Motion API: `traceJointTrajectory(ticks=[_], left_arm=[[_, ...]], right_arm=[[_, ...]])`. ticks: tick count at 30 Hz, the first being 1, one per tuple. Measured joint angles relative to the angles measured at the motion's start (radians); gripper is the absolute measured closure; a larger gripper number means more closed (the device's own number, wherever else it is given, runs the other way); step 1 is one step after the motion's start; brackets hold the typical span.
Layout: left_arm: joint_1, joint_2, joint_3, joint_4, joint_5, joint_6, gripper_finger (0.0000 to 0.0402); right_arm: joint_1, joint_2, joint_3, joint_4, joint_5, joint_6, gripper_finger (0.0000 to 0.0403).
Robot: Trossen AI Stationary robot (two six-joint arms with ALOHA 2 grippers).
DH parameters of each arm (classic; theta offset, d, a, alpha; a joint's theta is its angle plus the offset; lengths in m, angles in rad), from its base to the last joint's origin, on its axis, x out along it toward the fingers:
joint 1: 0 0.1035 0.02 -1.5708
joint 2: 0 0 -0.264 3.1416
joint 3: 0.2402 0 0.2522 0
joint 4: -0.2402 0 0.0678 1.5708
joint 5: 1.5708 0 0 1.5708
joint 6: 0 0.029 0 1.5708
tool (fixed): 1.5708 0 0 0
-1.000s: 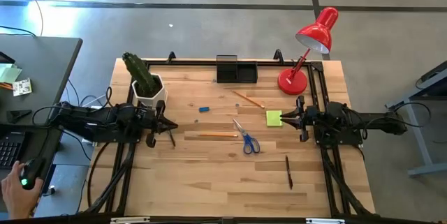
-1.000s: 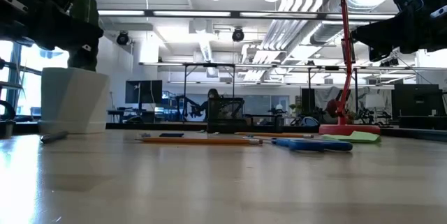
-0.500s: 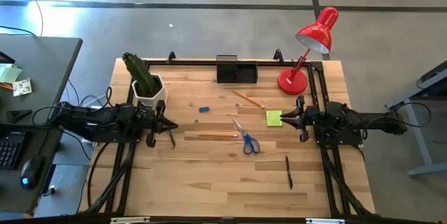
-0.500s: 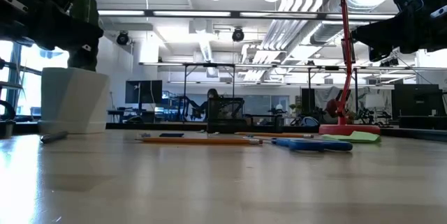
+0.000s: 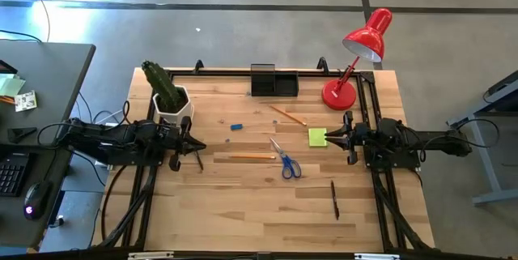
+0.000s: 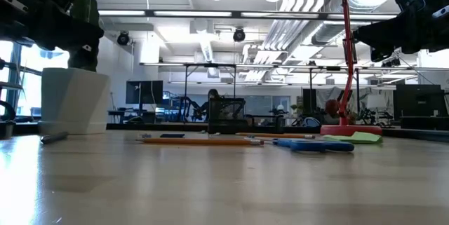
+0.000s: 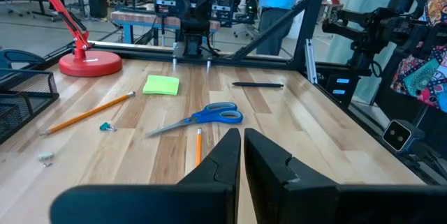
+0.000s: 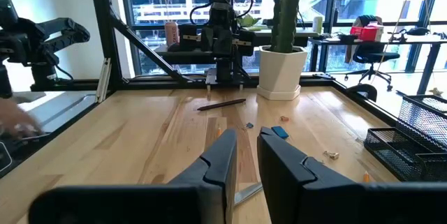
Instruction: Pick and place office supplies into organizer
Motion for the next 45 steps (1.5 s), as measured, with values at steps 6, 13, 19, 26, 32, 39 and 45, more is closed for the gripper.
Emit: traceJointTrajectory(ticks=[6, 13, 19, 26, 32, 39, 45], left_arm=[[0.000, 0.000, 0.000, 0.000, 0.000, 0.000, 0.0389], [0.000, 0.000, 0.000, 0.000, 0.000, 0.000, 0.0389], [0.000, 0.000, 0.000, 0.000, -0.032, 0.110, 0.0389], [0.000, 0.000, 0.000, 0.006, -0.056, 0.288, 0.0389], [0.000, 0.000, 0.000, 0.006, -0.043, 0.250, 0.0389], [0.000, 0.000, 0.000, 0.006, -0.031, 0.087, 0.0389], [0.000, 0.000, 0.000, 0.021, -0.032, 0.004, 0.0389]], right_arm=[[0.000, 0.000, 0.000, 0.000, 0.000, 0.000, 0.0350], [0.000, 0.000, 0.000, 0.000, 0.000, 0.000, 0.0350], [0.000, 0.000, 0.000, 0.000, 0.000, 0.000, 0.0350], [0.000, 0.000, 0.000, 0.000, 0.000, 0.000, 0.0350], [0.000, 0.000, 0.000, 0.000, 0.000, 0.000, 0.0350], [0.000, 0.000, 0.000, 0.001, 0.006, -0.108, 0.0350], [0.000, 0.000, 0.000, 0.001, 0.008, -0.208, 0.0350]])
